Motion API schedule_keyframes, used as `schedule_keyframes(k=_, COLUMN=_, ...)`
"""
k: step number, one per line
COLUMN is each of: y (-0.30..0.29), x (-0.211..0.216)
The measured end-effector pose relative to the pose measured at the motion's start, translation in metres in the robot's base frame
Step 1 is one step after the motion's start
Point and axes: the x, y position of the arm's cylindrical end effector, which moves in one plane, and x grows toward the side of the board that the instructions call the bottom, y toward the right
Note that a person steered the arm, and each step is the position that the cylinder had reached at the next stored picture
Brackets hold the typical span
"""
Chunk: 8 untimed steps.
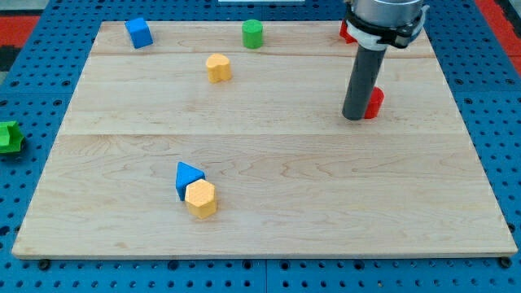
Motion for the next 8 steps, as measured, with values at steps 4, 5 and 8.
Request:
schedule_keyframes(k=4, y=0.005, x=-0.026)
schedule_keyframes(k=5, y=0.003, x=-0.034)
schedule_keyframes(k=8, y=-0.020, x=-0.072)
